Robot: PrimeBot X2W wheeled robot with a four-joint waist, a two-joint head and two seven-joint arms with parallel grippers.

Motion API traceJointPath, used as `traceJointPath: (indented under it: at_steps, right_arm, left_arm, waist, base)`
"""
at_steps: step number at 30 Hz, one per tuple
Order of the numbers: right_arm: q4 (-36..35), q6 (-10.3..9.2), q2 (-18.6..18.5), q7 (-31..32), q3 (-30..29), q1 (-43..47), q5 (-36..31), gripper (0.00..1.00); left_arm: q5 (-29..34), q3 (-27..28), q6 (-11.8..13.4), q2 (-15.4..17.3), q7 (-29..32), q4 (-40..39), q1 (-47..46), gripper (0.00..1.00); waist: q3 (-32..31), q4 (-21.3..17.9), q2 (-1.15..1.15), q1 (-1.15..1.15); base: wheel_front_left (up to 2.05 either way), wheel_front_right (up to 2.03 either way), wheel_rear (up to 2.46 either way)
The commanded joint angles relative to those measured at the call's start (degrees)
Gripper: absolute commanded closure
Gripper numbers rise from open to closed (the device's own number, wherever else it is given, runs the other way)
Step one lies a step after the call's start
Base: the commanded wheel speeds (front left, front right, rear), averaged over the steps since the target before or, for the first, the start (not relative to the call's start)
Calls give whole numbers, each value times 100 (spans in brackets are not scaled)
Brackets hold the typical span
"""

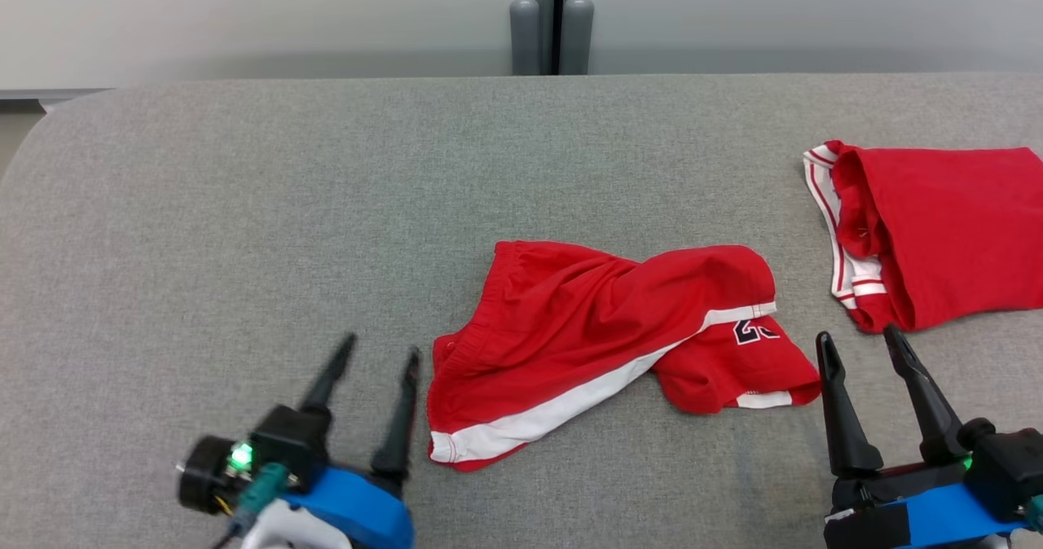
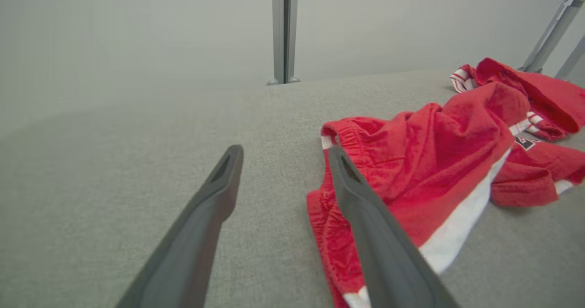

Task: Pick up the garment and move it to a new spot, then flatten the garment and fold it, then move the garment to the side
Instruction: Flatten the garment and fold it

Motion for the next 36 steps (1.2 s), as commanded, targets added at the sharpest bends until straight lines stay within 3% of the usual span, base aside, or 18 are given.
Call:
traceJointPath:
  at_steps: [1,6,12,13,14,15,16,36]
  right_arm:
    - [18,1,15,20,4,91,20,0]
    - [99,2,26,54,29,22,72,0]
    - [218,1,26,67,49,-141,80,0]
    - [242,1,26,70,43,-156,77,0]
    - [267,1,26,87,30,-174,71,0]
    - [293,1,26,103,12,-193,76,0]
    - [322,1,21,112,0,-227,84,0]
    - [2140,1,-1169,1200,1157,-2061,1124,0]
  left_arm:
    - [-66,-141,-99,-41,175,-27,120,0]
    - [-305,-515,-309,-130,755,41,343,0]
    - [-548,-567,-422,-221,1020,405,255,0]
    - [-579,-576,-465,-227,1060,473,222,24]
    - [-640,-579,-499,-246,1098,523,201,54]
    - [-662,-594,-536,-251,1127,578,174,71]
    - [-690,-592,-559,-250,1145,624,149,100]
    - [-627,-582,-650,-396,772,1097,-362,100]
  waist:
    - [34,22,0,0]
    - [156,33,0,0]
    - [296,-33,0,0]
    - [313,-54,0,0]
    - [333,-76,0,0]
    - [354,-93,0,0]
    - [375,-109,0,0]
    - [773,98,0,0]
  base:
    - [0,0,0]
    - [0,0,0]
    - [0,0,0]
    - [0,0,0]
    - [0,0,0]
    - [0,0,0]
    - [0,0,0]
    - [0,0,0]
